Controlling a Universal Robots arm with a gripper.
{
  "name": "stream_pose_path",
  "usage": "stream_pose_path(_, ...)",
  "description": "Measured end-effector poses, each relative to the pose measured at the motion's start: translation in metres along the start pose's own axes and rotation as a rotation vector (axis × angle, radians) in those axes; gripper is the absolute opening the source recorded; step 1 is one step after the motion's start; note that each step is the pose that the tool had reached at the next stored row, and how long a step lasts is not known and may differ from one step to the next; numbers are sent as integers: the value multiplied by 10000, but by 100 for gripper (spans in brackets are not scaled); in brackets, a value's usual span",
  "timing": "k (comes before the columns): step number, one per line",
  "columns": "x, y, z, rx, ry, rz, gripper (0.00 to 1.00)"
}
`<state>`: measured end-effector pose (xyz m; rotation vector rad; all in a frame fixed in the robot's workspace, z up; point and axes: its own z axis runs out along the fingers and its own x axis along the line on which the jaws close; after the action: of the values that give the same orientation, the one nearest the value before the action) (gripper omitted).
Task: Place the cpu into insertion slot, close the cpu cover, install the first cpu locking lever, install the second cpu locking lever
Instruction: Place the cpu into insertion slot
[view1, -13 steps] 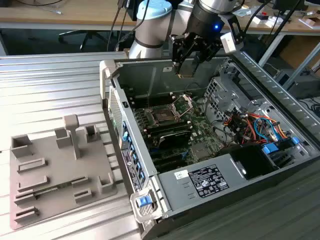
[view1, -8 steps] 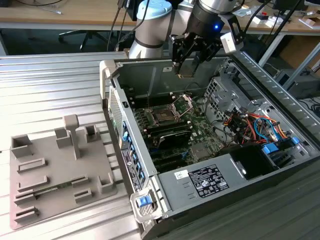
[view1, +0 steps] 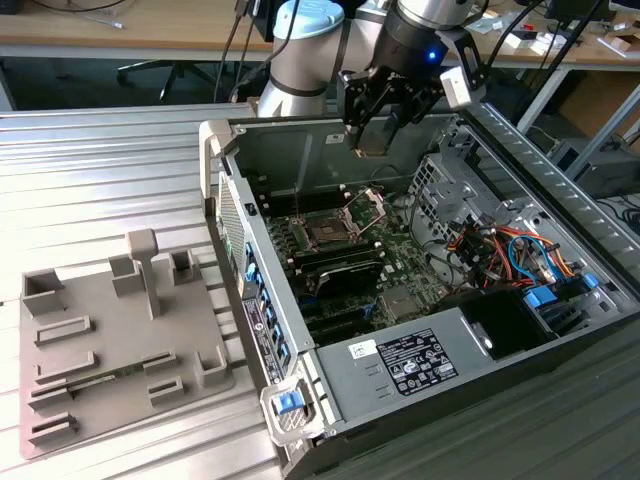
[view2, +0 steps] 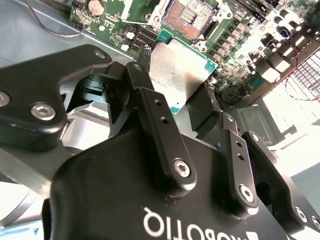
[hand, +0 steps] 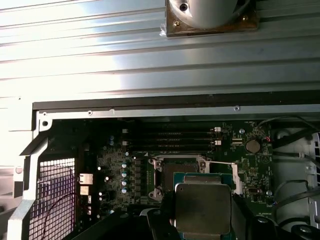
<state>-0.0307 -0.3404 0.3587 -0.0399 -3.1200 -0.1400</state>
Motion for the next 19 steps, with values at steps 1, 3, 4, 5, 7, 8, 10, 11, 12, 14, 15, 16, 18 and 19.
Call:
stream_pose_path(1,0,-1,9,0,0,0,55)
stream_pose_path(3,0,-2,25,0,0,1,55)
stream_pose_path(4,0,-2,26,0,0,1,55)
stream_pose_path(5,0,-2,28,-1,0,1,55)
stream_pose_path(7,-3,-17,164,0,0,1,55)
stream_pose_path(8,18,-30,256,-1,0,1,55)
stream_pose_path(10,19,-31,257,0,0,0,55)
stream_pose_path(11,20,-31,259,-1,0,1,55)
stream_pose_path(12,21,-32,260,-1,-1,1,55)
stream_pose_path(14,22,-35,264,0,0,1,55)
stream_pose_path(15,23,-36,265,0,0,1,55)
stream_pose_path(16,27,-38,267,-1,0,2,55)
stream_pose_path(18,32,-40,269,1,1,1,55)
stream_pose_path(19,34,-40,271,0,0,0,55)
